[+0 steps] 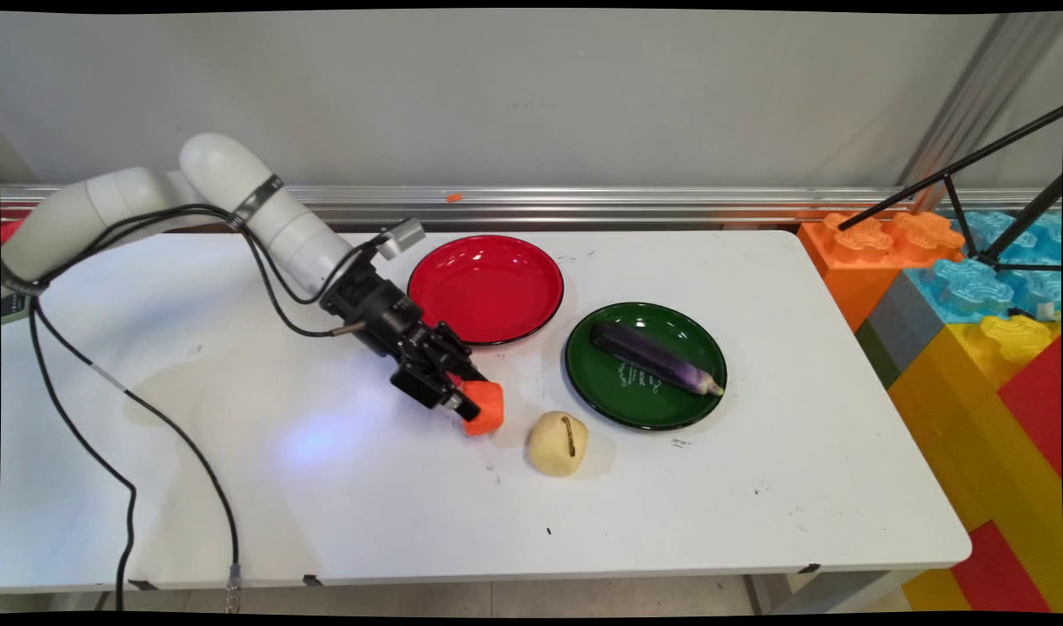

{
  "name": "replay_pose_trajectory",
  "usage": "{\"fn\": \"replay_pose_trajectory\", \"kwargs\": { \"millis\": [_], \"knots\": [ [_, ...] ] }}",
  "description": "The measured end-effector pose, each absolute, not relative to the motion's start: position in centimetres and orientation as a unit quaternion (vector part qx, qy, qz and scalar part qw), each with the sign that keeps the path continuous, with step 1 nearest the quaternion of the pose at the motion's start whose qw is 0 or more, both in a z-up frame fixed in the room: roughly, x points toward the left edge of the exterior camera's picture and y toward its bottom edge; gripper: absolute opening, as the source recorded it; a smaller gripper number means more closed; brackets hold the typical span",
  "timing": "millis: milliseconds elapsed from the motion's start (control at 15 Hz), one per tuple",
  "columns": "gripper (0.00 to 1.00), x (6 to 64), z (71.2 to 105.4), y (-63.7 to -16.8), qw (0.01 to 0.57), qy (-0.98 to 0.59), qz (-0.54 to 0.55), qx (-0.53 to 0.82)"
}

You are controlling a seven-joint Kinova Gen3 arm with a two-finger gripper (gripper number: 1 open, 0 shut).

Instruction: Place the picked object on the table

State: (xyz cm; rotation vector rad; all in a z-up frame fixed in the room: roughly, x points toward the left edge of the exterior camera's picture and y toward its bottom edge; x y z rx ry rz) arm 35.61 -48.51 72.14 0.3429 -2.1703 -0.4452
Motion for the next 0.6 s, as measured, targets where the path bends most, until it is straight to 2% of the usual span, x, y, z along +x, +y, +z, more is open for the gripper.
{"fn": "replay_pose_trajectory", "kwargs": {
  "millis": [400, 467, 600],
  "knots": [
    [0.0, 34.2, 70.7, -49.1, 0.437, -0.87, -0.178, 0.142],
    [1.0, 34.1, 70.6, -49.2, 0.437, -0.87, -0.178, 0.142],
    [1.0, 33.9, 70.3, -49.2, 0.437, -0.87, -0.18, 0.143]
  ]
}}
